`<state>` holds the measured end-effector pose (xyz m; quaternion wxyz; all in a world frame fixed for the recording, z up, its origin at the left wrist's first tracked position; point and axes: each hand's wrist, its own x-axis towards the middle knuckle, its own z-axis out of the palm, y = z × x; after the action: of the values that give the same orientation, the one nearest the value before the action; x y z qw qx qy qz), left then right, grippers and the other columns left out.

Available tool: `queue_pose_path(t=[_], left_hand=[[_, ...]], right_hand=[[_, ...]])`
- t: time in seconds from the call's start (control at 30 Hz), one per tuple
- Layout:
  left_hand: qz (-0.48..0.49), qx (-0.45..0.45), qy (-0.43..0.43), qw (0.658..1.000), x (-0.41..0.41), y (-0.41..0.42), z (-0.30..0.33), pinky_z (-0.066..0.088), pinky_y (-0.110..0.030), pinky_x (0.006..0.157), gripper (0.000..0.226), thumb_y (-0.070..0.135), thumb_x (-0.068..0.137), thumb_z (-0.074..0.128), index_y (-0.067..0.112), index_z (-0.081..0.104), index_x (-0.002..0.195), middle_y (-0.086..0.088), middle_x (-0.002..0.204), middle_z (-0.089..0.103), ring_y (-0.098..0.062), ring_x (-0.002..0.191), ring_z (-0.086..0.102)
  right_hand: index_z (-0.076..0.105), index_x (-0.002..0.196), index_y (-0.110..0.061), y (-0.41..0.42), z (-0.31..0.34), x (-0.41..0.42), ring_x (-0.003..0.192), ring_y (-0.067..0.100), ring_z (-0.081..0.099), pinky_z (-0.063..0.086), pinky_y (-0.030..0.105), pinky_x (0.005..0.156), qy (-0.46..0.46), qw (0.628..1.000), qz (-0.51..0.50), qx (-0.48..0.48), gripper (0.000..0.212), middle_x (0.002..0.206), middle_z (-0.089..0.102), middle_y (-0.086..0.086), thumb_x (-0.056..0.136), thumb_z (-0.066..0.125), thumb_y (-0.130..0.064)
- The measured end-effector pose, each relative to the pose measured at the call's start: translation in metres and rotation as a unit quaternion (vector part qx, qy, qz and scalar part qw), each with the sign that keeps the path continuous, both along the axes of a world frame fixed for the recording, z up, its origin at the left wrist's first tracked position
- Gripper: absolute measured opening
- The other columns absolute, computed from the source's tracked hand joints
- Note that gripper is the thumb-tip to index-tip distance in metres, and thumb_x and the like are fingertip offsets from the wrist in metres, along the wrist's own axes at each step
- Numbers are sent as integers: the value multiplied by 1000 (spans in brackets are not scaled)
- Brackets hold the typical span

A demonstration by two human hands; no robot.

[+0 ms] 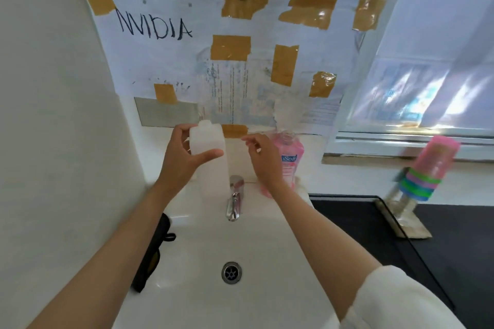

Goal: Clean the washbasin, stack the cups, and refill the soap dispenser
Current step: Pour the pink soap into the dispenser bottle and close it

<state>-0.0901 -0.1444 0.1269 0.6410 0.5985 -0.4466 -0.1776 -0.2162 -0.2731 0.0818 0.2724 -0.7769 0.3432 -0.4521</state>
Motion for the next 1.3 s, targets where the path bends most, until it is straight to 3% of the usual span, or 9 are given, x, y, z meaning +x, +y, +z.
queue_pose_path(t=[0.1,0.23,0.37,0.47,0.67,0.77,1.0,1.2,1.3], left_hand=[[-22,-9,-14,1000,-23,-12,9,49,-7,60,59,5,65,78,18,40,107,13,99,50,0,87,55],[-35,-9,-18,999,-38,-23,11,50,-8,62,58,5,65,78,18,40,107,14,99,50,1,86,54],[-43,1,-21,999,-48,-35,6,52,-12,66,62,8,64,80,18,39,110,13,100,51,-1,90,54],[-56,15,-25,998,-55,-44,-2,49,-19,71,63,10,63,81,19,40,111,2,108,53,-12,97,55],[-79,37,-20,996,-66,-60,-19,51,-23,76,70,11,62,82,13,42,120,-4,119,52,-12,100,55],[-80,58,-14,995,-69,-65,-26,53,-21,69,69,11,62,82,17,41,116,-4,115,54,-8,95,56],[-80,79,-26,993,-65,-80,-33,54,-16,65,69,12,61,83,19,41,115,0,111,55,-7,94,56],[-79,78,-27,993,-65,-92,-33,52,-10,64,69,9,61,82,18,41,115,12,103,53,-2,92,55],[-82,76,-27,993,-64,-96,-33,50,-8,63,68,8,62,82,19,40,114,14,103,52,-1,92,54]], right_hand=[[65,101,-11,-11,4,-35,92,7,53,39,7,78,-24,999,-49,-2,20,103,65,2,93,47,-6],[61,106,-14,-22,3,-66,97,16,50,42,26,84,0,995,-97,0,19,105,60,2,90,51,-9],[57,110,-13,-33,1,-88,103,21,50,45,34,88,30,991,-126,13,23,113,57,6,88,54,-9],[54,115,-13,-40,-6,-95,105,22,49,45,39,92,52,990,-128,33,27,116,54,8,88,56,-14],[38,132,-17,-51,-13,-102,119,24,43,36,35,99,87,989,-92,82,64,131,46,8,78,71,-18],[25,142,-18,-60,-16,-100,129,24,36,33,39,105,91,985,-66,128,86,142,38,7,74,76,-21],[-4,147,-18,-75,-32,-87,129,26,39,41,45,103,-9,974,23,225,114,140,35,12,69,77,-2],[26,128,-9,-86,-47,-87,117,25,49,46,30,85,-47,951,11,304,79,117,44,4,68,76,1],[29,128,-12,-89,-51,-81,115,23,49,49,36,89,-48,940,41,334,80,122,45,5,66,79,-2]])
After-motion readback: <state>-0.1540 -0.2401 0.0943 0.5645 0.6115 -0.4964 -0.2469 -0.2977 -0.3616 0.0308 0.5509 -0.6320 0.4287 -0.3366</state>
